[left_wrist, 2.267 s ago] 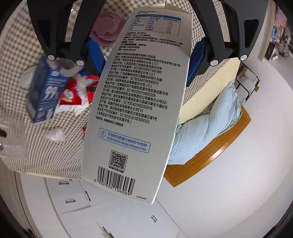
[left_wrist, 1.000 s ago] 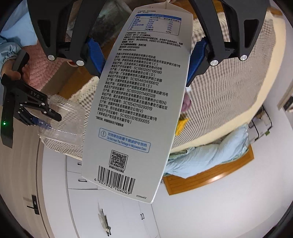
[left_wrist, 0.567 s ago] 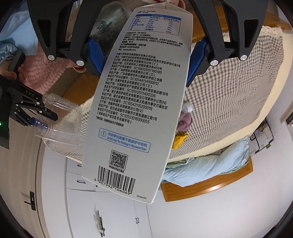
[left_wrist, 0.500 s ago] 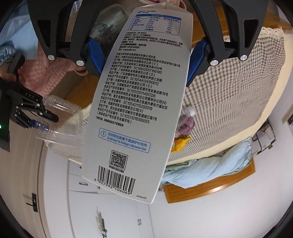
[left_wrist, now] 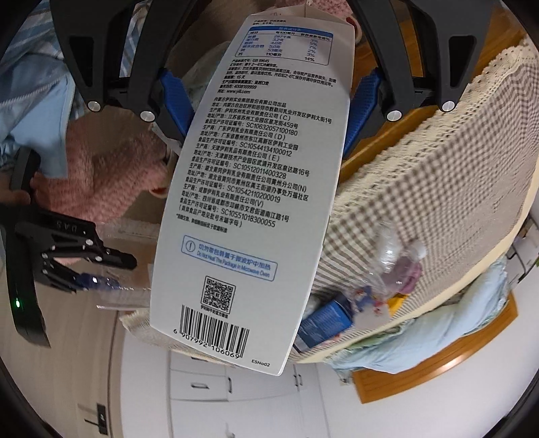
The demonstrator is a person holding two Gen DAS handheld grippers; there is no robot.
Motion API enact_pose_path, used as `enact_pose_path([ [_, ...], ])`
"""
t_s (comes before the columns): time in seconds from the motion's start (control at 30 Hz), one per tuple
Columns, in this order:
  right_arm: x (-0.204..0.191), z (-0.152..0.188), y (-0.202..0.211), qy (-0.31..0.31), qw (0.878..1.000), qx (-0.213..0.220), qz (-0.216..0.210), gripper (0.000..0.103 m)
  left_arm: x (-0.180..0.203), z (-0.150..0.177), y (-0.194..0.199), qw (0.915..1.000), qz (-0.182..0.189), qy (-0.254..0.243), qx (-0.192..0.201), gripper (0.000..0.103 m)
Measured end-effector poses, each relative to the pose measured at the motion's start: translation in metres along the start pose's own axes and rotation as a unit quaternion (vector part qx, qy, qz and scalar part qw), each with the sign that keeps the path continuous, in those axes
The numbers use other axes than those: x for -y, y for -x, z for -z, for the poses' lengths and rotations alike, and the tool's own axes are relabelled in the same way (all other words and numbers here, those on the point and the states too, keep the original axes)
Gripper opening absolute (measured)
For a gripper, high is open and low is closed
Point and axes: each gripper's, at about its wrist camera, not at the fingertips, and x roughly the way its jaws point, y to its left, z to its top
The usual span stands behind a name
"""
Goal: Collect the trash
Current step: 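Carry the milk carton with the left tool while the right tool carries the clamshell toward the floor bag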
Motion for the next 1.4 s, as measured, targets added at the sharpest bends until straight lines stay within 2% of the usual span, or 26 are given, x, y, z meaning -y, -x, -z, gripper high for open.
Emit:
enact_pose_path([
  [0.17, 0.000, 0.008, -0.017, 0.004, 0.999, -0.046, -0.009, 0.059, 0.011, 0.007, -0.027, 0.9994, 0.012, -0.016, -0.027, 0.077],
  [0.67, 0.003, 0.039, -0.057, 0.011, 0.989, -0.150, -0.007, 0.059, 0.050, 0.032, -0.104, 0.9929, 0.035, -0.051, -0.102, 0.077],
  [1.0, 0.000, 0.050, -0.086, 0.015, 0.981, -0.195, -0.002, 0.059, 0.046, 0.051, -0.148, 0.9892, 0.039, -0.047, -0.133, 0.077],
  [1.13, -0.004, 0.056, -0.092, 0.036, 0.980, -0.197, 0.007, 0.059, 0.047, 0.058, -0.163, 0.9860, 0.039, -0.063, -0.150, 0.077],
  [1.4, 0.008, 0.063, -0.112, 0.025, 0.976, -0.218, 0.015, 0.059, 0.066, 0.069, -0.208, 0.9781, 0.019, -0.101, -0.181, 0.077],
])
